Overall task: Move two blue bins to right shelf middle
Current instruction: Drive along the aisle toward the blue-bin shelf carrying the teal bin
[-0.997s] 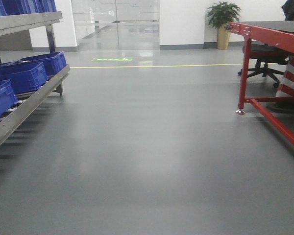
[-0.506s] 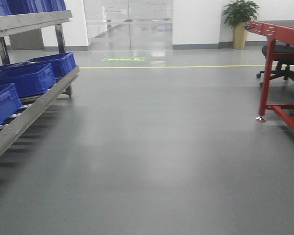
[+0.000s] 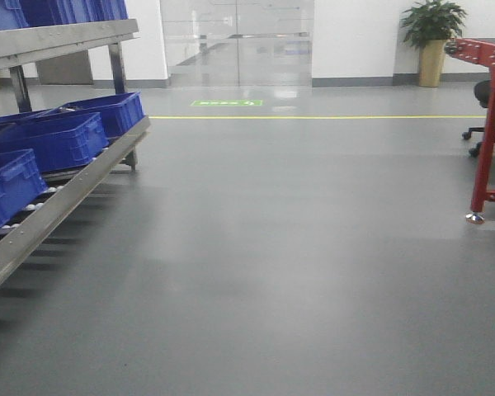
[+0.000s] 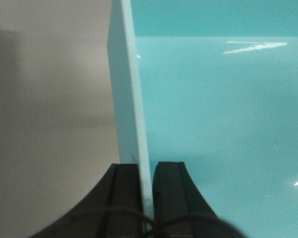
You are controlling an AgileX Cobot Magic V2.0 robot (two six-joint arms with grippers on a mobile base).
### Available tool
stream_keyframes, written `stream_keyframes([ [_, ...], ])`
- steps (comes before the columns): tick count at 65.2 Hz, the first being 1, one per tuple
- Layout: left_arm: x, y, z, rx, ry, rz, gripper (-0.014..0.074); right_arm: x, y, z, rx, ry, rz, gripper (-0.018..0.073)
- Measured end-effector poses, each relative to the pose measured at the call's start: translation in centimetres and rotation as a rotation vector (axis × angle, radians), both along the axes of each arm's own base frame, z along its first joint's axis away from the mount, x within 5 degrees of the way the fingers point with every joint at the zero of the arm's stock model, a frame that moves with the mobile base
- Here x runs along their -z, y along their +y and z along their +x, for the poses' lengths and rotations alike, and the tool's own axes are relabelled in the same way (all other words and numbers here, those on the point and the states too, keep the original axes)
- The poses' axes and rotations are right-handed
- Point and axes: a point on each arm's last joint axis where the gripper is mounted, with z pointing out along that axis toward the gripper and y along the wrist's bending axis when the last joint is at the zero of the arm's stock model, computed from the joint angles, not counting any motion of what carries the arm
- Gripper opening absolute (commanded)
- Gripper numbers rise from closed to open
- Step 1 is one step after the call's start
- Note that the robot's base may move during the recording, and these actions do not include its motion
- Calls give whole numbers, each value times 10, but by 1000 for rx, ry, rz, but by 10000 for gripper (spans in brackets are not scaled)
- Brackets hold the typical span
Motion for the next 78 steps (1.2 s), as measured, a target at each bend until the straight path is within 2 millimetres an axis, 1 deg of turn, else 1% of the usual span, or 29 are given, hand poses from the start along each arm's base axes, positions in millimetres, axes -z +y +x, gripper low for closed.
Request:
stream_keyframes([
  [15, -9, -3, 5, 10, -111, -41, -111, -1, -2, 1, 10, -8, 0, -151],
  [25, -11, -7, 11, 15, -169, -61, -111, -1, -2, 1, 15, -10, -1, -151],
  [42, -18, -9, 14, 26, -252, -88, -111, -1, -3, 1, 18, -9, 0, -151],
  [78, -21, -10, 16, 30, -284, -100, -111, -1, -3, 1, 21, -7, 6, -151],
])
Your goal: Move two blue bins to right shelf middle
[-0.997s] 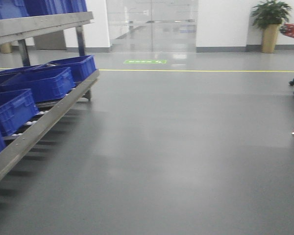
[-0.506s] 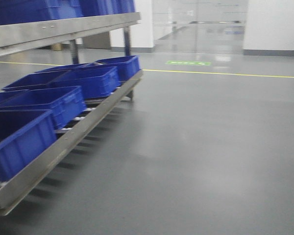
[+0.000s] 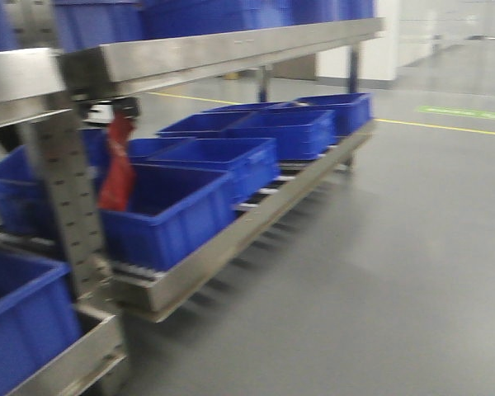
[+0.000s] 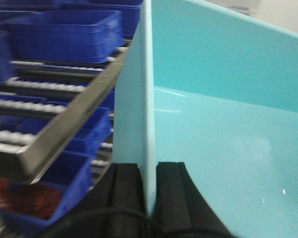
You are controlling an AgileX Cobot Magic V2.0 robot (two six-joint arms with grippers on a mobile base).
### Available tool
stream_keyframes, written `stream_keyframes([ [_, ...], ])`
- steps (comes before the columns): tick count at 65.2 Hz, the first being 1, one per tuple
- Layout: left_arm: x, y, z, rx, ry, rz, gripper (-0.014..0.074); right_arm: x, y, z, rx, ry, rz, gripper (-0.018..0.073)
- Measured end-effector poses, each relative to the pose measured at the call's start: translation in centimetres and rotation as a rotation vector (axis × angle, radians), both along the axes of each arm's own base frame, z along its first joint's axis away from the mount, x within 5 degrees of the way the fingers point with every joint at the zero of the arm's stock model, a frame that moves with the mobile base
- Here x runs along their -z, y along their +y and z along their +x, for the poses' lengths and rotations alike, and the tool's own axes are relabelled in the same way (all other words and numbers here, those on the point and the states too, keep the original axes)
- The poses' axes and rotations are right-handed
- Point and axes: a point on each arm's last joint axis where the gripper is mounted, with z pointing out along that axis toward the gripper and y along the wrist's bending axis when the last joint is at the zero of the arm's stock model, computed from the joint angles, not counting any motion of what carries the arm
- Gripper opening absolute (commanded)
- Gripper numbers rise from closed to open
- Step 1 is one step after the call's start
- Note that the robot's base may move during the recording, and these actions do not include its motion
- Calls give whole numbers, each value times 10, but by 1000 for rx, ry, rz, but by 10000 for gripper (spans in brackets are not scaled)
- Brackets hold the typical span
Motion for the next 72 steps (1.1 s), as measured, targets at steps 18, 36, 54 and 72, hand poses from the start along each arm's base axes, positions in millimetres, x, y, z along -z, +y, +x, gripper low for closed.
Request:
stream_keyframes([
  [18, 0, 0, 0, 0, -2, -1, -111, 0, 0, 0, 1, 1, 2, -151],
  [36, -1, 0, 0, -2, -6, -1, -111, 0, 0, 0, 0, 1, 3, -151],
  [54, -1, 0, 0, -2, -6, -1, -111, 0, 0, 0, -1, 2, 5, -151],
  [72, -1, 0, 0, -2, -6, -1, -111, 0, 0, 0, -1, 2, 5, -151],
])
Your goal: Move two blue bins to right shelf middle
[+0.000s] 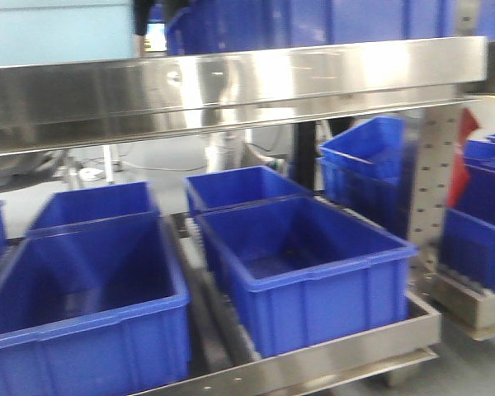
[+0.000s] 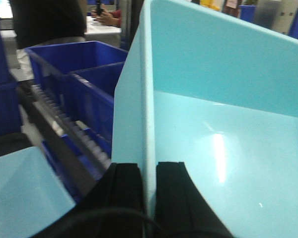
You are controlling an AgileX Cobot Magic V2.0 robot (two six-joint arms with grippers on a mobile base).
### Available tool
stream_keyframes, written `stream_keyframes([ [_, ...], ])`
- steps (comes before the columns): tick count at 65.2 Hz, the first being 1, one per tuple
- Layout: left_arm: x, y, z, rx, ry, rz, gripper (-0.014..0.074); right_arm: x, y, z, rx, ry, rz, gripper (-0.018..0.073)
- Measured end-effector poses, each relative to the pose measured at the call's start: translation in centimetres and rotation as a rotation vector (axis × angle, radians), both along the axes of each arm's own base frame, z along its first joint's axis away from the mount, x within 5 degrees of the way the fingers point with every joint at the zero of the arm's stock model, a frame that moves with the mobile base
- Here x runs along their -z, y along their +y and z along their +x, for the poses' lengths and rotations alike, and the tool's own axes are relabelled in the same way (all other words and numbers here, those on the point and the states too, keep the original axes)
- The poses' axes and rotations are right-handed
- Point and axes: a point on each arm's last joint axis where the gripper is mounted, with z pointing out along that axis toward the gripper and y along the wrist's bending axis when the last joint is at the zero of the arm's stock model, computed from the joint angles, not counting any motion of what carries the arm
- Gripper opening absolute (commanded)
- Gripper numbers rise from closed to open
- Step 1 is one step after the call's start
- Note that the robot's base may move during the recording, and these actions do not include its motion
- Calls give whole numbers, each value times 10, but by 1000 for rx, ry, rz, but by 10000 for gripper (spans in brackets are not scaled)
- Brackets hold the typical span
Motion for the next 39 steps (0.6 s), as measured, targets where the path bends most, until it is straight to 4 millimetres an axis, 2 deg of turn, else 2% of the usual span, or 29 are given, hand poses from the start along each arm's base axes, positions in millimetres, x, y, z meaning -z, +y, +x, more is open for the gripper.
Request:
stream_keyframes([
  [39, 0, 0, 0, -1, 2, -4, -111, 0, 0, 0, 0, 2, -1, -151],
])
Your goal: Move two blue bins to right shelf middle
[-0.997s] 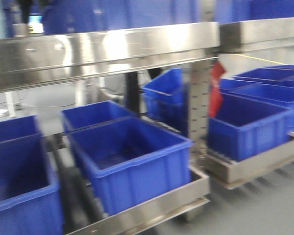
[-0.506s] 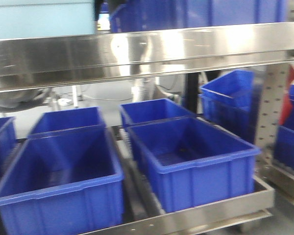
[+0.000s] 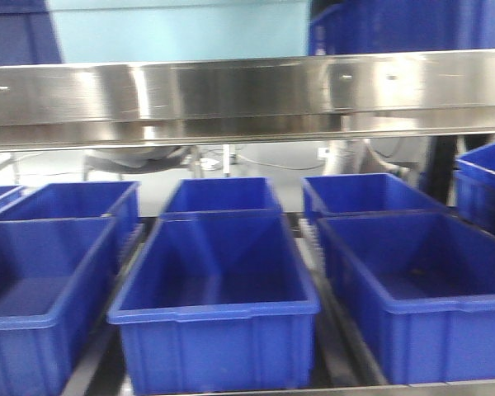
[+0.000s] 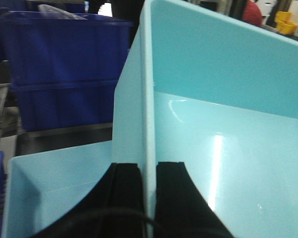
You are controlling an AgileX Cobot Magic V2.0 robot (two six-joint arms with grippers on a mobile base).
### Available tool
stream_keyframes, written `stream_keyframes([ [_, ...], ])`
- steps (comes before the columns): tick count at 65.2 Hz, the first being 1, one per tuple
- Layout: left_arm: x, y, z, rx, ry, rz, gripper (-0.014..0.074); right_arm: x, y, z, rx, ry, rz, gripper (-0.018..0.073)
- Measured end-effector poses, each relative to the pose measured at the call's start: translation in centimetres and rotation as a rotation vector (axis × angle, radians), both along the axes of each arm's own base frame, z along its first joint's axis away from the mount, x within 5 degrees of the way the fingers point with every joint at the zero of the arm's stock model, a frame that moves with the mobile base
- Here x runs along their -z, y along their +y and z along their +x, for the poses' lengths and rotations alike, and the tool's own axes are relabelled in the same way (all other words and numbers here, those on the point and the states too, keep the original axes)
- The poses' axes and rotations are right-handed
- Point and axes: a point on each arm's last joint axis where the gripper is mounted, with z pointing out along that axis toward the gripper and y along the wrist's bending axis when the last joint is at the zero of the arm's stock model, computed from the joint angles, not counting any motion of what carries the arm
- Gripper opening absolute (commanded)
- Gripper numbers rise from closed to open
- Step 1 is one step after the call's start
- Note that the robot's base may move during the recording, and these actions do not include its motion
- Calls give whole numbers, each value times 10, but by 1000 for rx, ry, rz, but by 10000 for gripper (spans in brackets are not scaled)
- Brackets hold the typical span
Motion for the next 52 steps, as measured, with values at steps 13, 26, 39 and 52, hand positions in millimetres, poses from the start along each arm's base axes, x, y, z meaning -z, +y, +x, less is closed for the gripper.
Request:
stream_keyframes([
  [13, 0, 0, 0, -1, 0, 0, -111, 0, 0, 0, -1, 0, 2, -151],
  [26, 0, 0, 0, -1, 0, 0, -111, 0, 0, 0, -1, 0, 2, -151],
  [39, 0, 0, 0, -1, 0, 0, -111, 0, 0, 0, -1, 0, 2, -151],
  [52, 0, 0, 0, -1, 0, 0, -111, 0, 0, 0, -1, 0, 2, -151],
])
